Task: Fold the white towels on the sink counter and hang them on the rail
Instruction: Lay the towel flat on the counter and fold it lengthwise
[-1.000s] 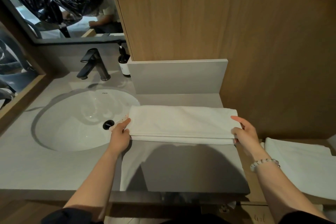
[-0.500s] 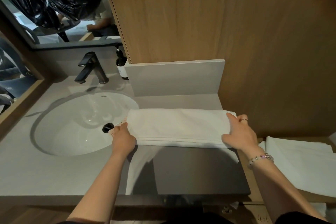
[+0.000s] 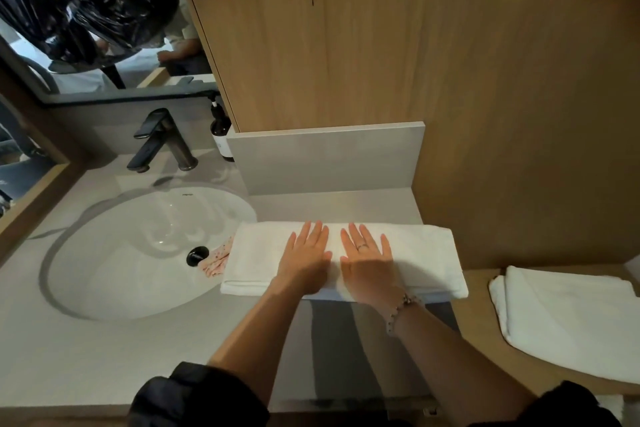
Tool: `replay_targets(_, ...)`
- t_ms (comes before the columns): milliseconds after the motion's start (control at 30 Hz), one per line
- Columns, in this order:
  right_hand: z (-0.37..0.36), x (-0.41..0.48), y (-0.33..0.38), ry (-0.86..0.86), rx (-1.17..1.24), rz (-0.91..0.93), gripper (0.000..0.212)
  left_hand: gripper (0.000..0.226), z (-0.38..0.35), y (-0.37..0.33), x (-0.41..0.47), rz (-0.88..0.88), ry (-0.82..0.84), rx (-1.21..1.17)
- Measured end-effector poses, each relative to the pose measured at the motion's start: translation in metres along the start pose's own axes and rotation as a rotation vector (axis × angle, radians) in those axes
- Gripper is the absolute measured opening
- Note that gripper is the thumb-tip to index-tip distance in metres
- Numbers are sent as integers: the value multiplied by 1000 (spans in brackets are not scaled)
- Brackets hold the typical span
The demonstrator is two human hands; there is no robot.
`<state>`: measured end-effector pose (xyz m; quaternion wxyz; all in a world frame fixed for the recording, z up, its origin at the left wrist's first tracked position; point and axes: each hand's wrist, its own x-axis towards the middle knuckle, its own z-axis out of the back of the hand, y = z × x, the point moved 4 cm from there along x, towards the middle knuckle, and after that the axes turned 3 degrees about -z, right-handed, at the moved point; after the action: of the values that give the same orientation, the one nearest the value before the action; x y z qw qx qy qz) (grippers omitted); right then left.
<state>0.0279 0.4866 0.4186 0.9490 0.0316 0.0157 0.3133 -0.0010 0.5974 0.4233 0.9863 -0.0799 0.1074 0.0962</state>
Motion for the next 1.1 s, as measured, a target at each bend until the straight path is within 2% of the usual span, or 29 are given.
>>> replay_targets(133,-2,5,-11,-63,99,28,50,60,-8,11,-4,-14,7,-11)
replay_targets(200,-1,3,-21,-36,143,20,65,61,-6,21,-5,2,-11,-22)
replay_targets(300,3,1,-44,4,155,-6,107,60,-2,44,-12,40,-40,-34)
replay_targets(367,4,0,-59,29,148,-57,113,59,-1,60,-19,91,-30,-32)
replay_targets(533,4,-9,-91,18,90,-227,91,65,-2,71,-22,169,-4,-41)
replay_targets(667,8,-12,-107,109,81,-360,91,75,-1,75,-25,244,-10,-18)
replay_targets(867,10,-10,-106,179,87,-390,91,96,4,79,-32,395,-17,-26)
replay_targets(967,15,-2,-103,244,6,-414,91,97,10,82,-38,492,2,-94)
replay_targets(1033,21,8,-93,230,-13,-371,83,87,14,76,-44,533,-123,-193)
replay_targets(1100,25,23,-75,204,36,-252,73,73,18,58,-55,553,-392,-403)
